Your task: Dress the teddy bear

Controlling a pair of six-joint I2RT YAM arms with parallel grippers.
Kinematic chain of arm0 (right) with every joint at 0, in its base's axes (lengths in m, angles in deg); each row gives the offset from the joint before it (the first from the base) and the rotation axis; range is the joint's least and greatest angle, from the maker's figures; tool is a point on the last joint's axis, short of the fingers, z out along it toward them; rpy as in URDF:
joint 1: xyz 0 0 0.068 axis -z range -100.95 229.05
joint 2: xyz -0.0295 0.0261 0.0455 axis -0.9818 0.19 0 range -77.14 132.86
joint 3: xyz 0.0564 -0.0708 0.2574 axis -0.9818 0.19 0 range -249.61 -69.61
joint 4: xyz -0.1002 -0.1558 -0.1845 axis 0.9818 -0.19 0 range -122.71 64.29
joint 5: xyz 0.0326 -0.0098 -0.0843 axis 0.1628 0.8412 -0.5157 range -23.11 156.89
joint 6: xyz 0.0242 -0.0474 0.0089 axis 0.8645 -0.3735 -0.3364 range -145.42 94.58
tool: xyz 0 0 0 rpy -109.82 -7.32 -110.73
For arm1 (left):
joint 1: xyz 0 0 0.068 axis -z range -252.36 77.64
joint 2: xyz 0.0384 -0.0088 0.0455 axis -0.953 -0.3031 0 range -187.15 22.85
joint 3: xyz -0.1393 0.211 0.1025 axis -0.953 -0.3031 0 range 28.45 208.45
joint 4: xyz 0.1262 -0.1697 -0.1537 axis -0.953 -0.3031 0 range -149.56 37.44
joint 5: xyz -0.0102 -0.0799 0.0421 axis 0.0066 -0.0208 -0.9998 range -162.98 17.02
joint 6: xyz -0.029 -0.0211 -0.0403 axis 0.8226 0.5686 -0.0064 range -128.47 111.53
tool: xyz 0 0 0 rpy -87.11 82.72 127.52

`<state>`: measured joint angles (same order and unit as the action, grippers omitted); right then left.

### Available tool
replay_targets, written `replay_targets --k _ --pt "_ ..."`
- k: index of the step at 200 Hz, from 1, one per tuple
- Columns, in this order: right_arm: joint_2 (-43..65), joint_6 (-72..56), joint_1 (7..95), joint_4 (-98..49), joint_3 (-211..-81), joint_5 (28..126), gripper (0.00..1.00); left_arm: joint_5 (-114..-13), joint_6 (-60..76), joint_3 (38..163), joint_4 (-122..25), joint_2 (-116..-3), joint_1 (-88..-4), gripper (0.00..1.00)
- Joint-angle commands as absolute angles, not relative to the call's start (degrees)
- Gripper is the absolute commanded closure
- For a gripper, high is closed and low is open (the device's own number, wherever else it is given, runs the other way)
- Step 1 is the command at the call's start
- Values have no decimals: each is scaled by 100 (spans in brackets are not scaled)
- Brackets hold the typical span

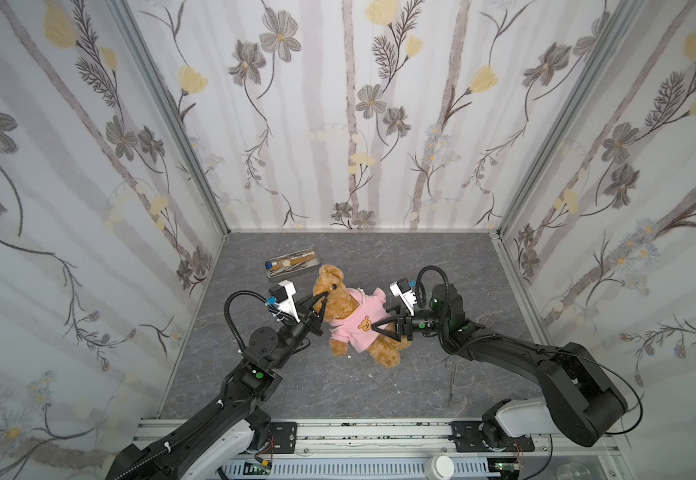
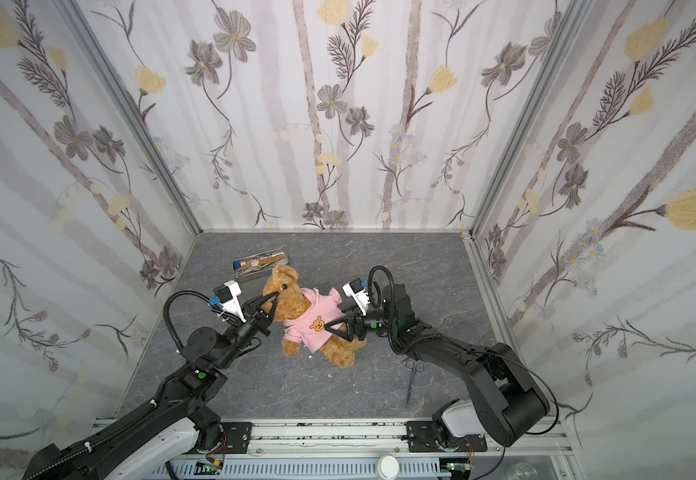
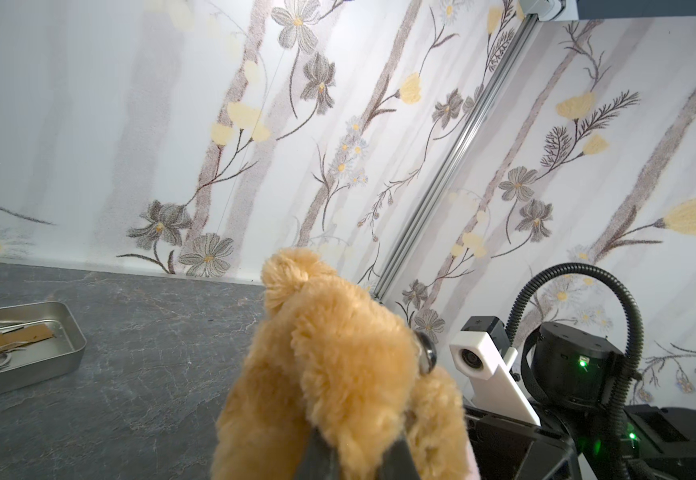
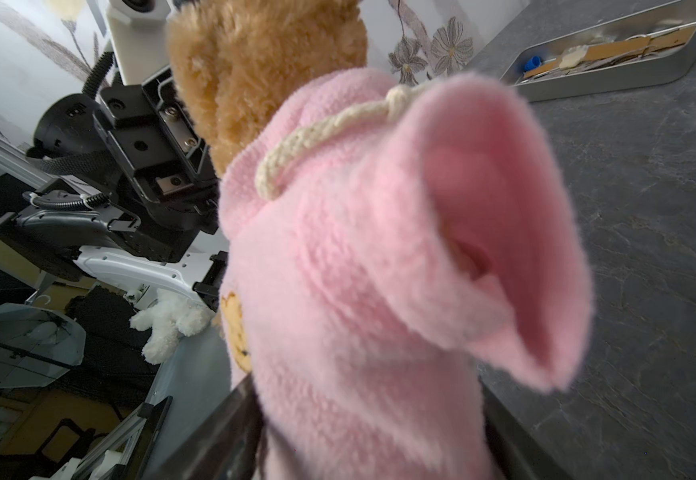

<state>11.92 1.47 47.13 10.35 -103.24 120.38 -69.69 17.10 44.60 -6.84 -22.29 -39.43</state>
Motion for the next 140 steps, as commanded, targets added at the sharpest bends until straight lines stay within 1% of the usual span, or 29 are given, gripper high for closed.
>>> replay_targets --k 1,10,24,34,46,56,65,76,87,100,117,126,140 --pt "1045 625 4702 2518 -10188 11876 56 -7399 2046 4338 -188 -2142 -3925 100" --pt "933 546 4709 2523 -10142 11722 65 -7458 2058 4256 -194 -2106 -3926 100" --pt "650 199 4717 2287 -10123 11414 75 -7551 2078 4133 -264 -2033 -3928 100" --pt "402 -224 4710 1834 -10132 11109 81 -7541 2027 4094 -428 -1992 -3927 100" --pt "107 -933 4668 1099 -10205 10664 84 -7491 1878 4154 -797 -1947 -3934 80" --pt "-134 -1611 4572 407 -10300 10111 87 -7448 1660 4292 -1271 -1910 -3933 63" --pt "-268 -2197 4441 -193 -10399 9575 89 -7500 1447 4474 -1793 -1865 -3938 50" --pt "-374 -2742 4272 -599 -10454 8978 92 -7608 1106 4725 -2482 -1797 -3950 39" --pt "-463 -3110 4126 -738 -10404 8484 95 -7794 795 5050 -3183 -1730 -3984 32" --pt "-552 -3464 3944 -727 -10295 7993 96 -7995 492 5376 -3905 -1657 -4030 27" --pt "-619 -3952 3676 -589 -10166 7454 96 -7861 154 5821 -4553 -1588 -4061 25" --pt "-613 -4182 3539 -518 -10115 7266 96 -7608 -53 6027 -4789 -1556 -4059 25" --pt "-557 -4533 3350 -448 -10069 7003 96 -6845 -438 6277 -5007 -1553 -4063 28"
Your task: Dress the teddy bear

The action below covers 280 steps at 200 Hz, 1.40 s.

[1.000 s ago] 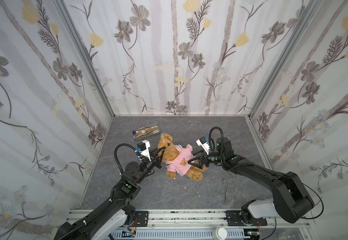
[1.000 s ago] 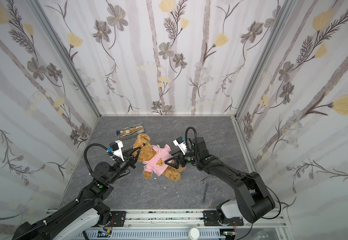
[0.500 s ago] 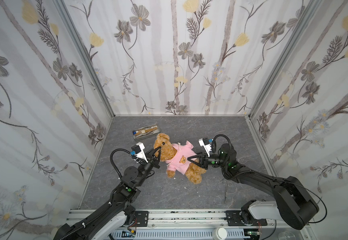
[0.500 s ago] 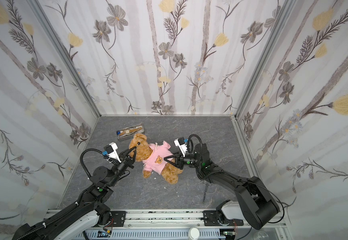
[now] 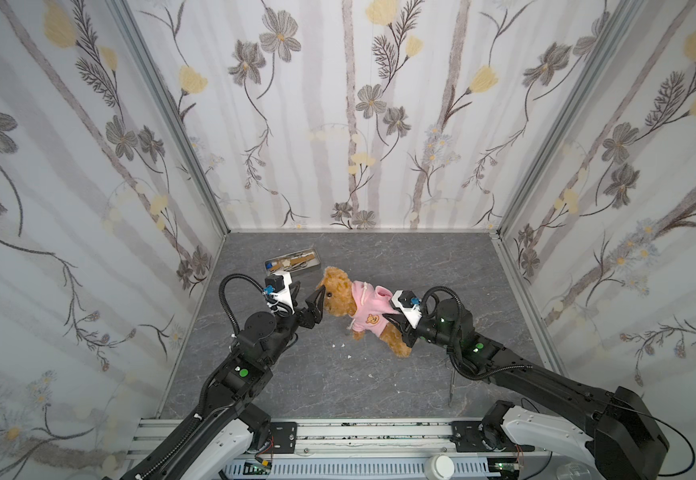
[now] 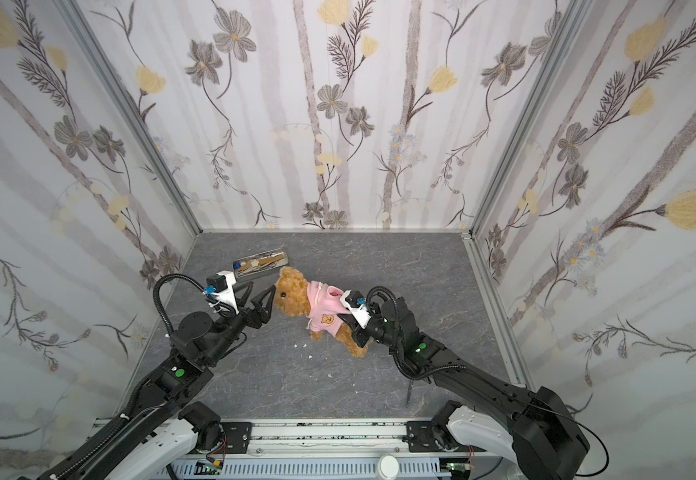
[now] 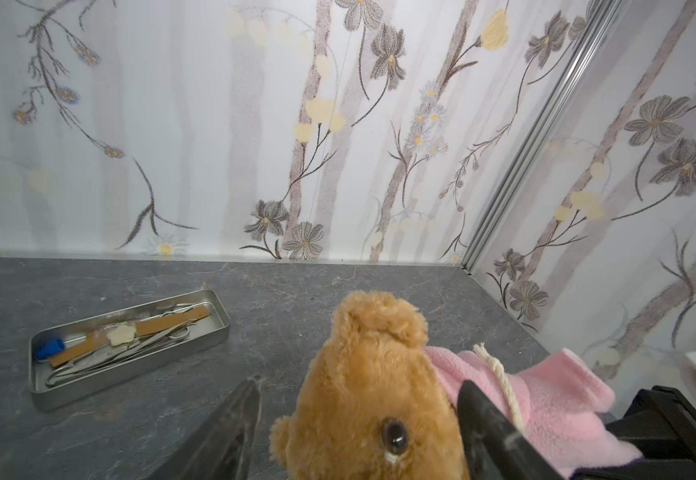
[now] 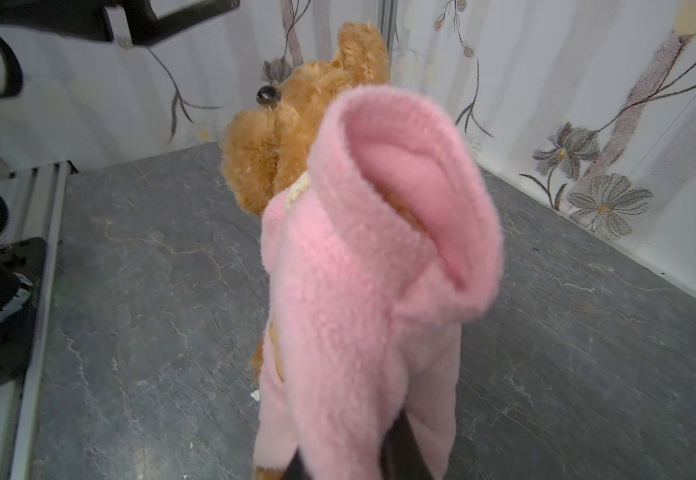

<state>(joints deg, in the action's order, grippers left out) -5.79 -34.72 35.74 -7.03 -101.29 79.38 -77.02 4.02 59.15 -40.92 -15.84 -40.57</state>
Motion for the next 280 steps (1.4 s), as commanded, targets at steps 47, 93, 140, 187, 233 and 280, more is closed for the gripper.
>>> replay_targets --k 47,93,140,187,233,280 --pt "-293 -5458 2887 228 -9645 6942 95 -4819 -1071 6977 -5550 -2426 -4045 58" --pt "-52 -5724 2604 816 -9315 6621 95 -4063 -1010 7442 -5819 -3269 -3691 75" --pt "125 -5772 2413 955 -9256 6338 95 -4109 -1456 7756 -6448 -3839 -3198 84" --pt "144 -5780 2333 987 -9247 6223 95 -4646 -1963 7932 -6967 -4262 -2981 86" --pt "139 -5783 2289 995 -9243 6163 96 -5169 -2314 8072 -7222 -4520 -2864 86" --pt "168 -5785 2271 1006 -9229 6101 96 -5347 -2341 8237 -7268 -4640 -2863 84"
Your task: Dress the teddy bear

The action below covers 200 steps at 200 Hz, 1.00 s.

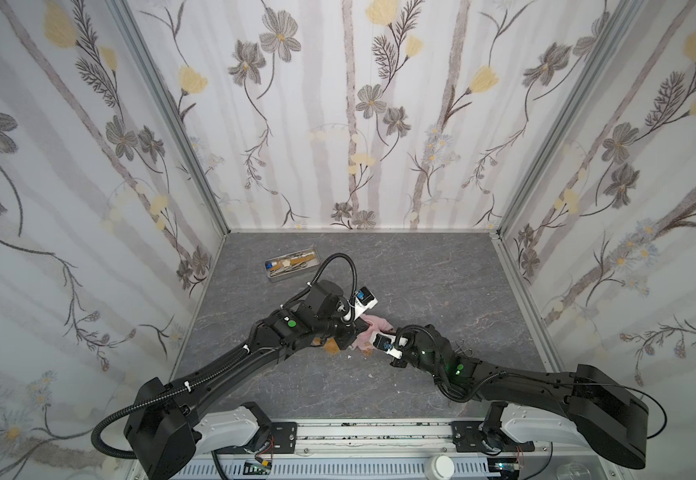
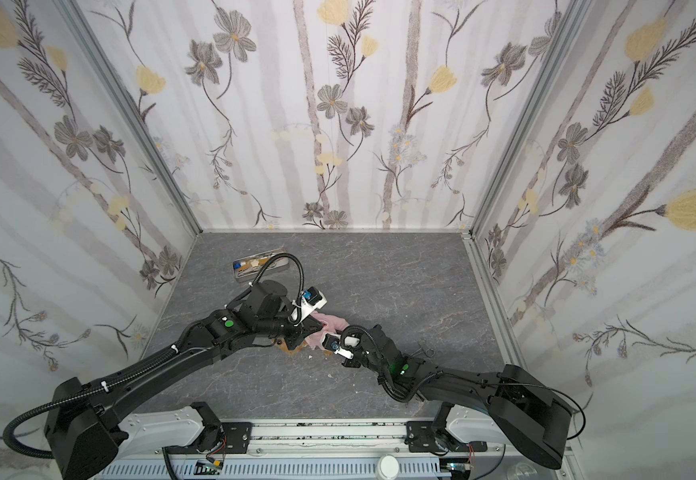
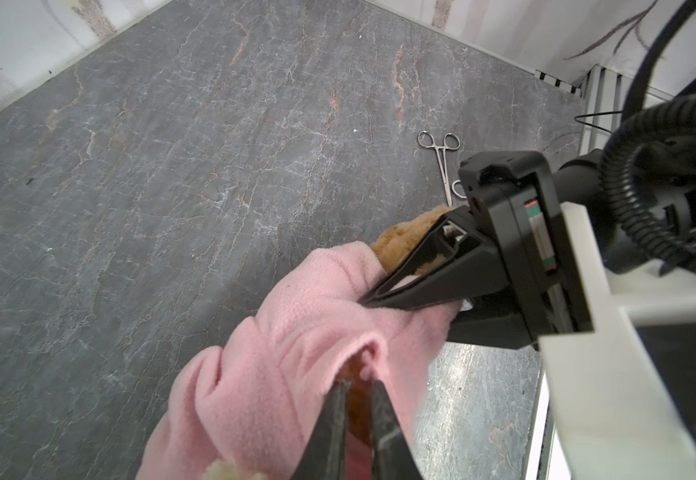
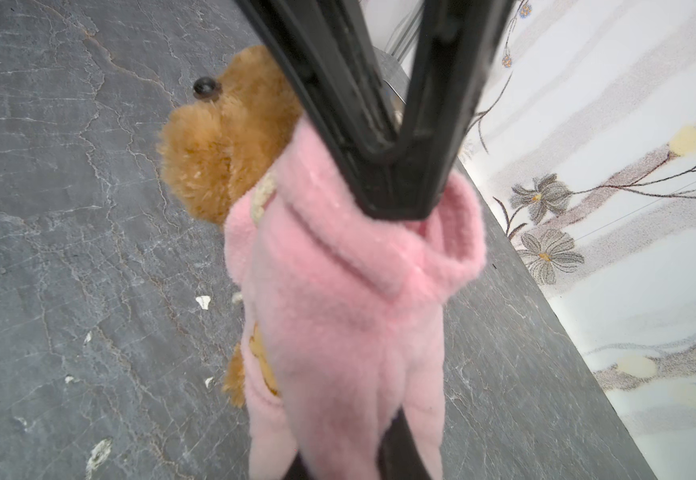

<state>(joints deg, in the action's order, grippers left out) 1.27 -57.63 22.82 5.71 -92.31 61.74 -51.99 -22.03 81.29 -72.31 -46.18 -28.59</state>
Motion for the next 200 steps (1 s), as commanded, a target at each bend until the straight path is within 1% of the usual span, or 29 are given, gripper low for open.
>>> replay_targets --k 1,27,50,72,92,116,139,147,170,200 --pt "164 -5785 2267 1006 -9229 6100 96 -5347 -2332 8240 -7268 -4640 -2866 84" --pt "161 -5794 2269 1039 -9207 6091 97 -5352 -2286 8259 -7277 -4700 -2876 75" --pt "153 -5785 2258 1068 -9193 6079 97 -5277 -2340 8243 -7334 -4748 -2875 75" --pt "113 -5785 2262 1086 -9159 6069 97 -5381 -2369 8246 -7374 -4809 -2877 78" --pt "91 -5786 2256 1084 -9144 6048 97 -5324 -2242 8319 -7378 -4858 -2901 78" --pt "83 -5785 2260 1077 -9132 6030 97 -4892 -2083 8416 -7367 -4834 -3010 71" --pt "73 -5771 2257 1094 -9130 6029 97 -4804 -2068 8433 -7365 -4790 -3071 69" --pt "78 -5768 2254 1096 -9123 6023 98 -4825 -2089 8427 -7373 -4788 -3087 70" --pt "71 -5750 2254 1103 -9126 6026 98 -4889 -2262 8359 -7391 -4803 -3079 78" --pt "50 -5743 2254 1086 -9124 6021 98 -5121 -2585 8341 -7472 -4854 -2944 81"
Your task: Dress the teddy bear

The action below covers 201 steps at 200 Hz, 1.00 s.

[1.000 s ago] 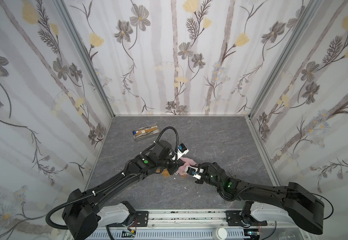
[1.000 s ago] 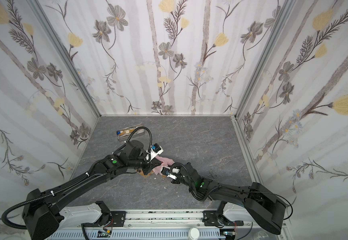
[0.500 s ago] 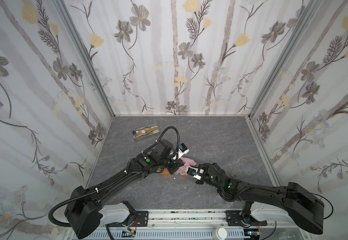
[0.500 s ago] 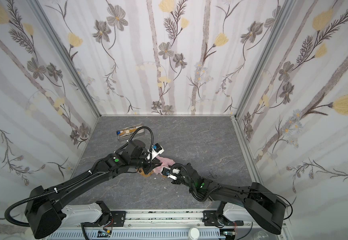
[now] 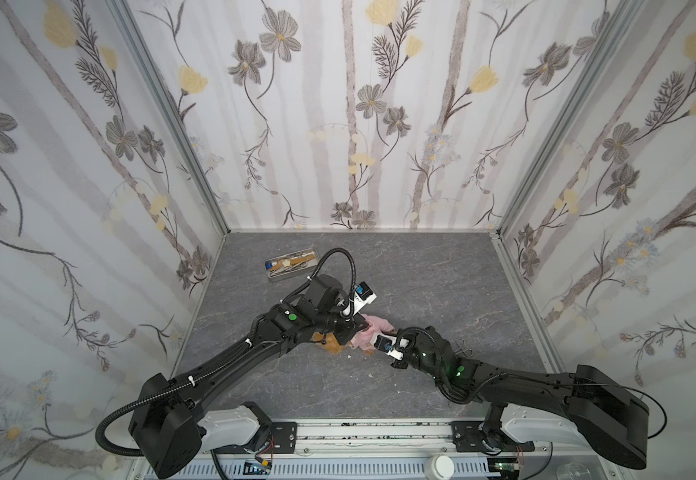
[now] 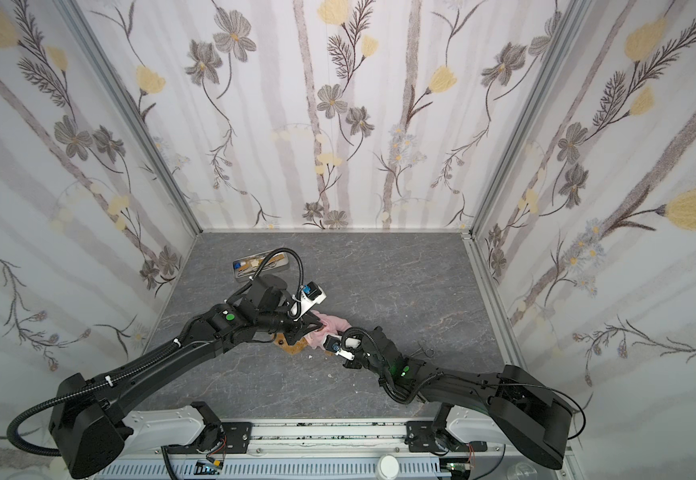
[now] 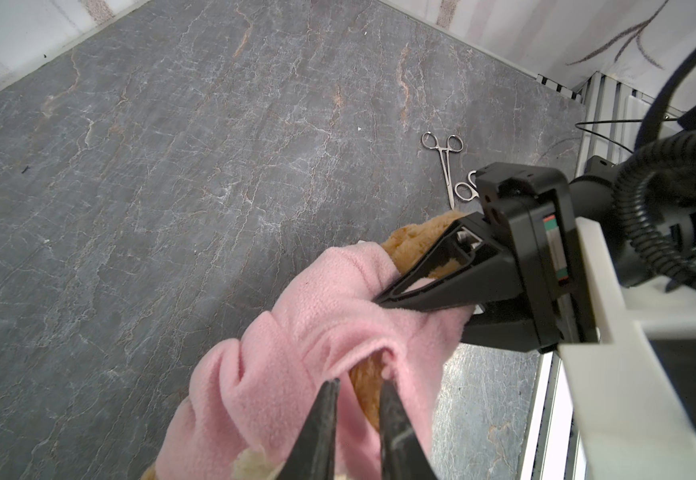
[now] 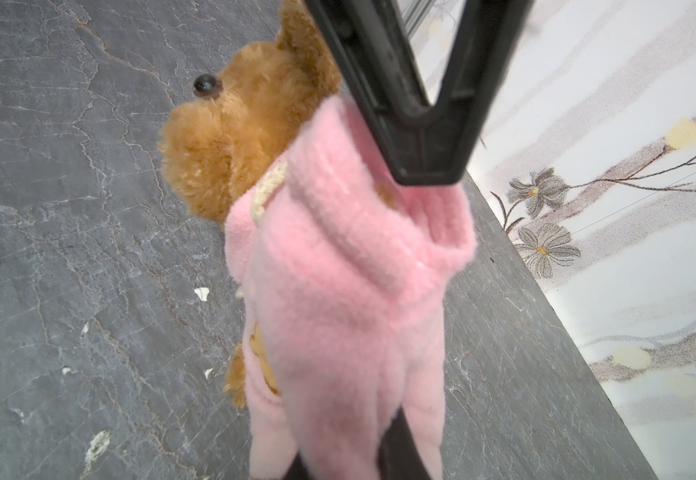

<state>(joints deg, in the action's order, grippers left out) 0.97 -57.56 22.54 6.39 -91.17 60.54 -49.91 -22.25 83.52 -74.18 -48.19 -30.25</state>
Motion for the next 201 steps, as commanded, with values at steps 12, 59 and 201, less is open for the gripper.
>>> replay_targets --k 12,59,201 --pt "57 -5724 2254 1101 -9132 6027 98 -5205 -2727 8352 -7559 -4898 -2905 82" --pt "56 -5697 2253 1181 -9145 6097 98 -5418 -3281 8339 -7800 -4904 -2798 79" --pt "-64 -4921 2584 2555 -8894 7443 100 -5409 -4527 8461 -7679 -5503 -2654 57"
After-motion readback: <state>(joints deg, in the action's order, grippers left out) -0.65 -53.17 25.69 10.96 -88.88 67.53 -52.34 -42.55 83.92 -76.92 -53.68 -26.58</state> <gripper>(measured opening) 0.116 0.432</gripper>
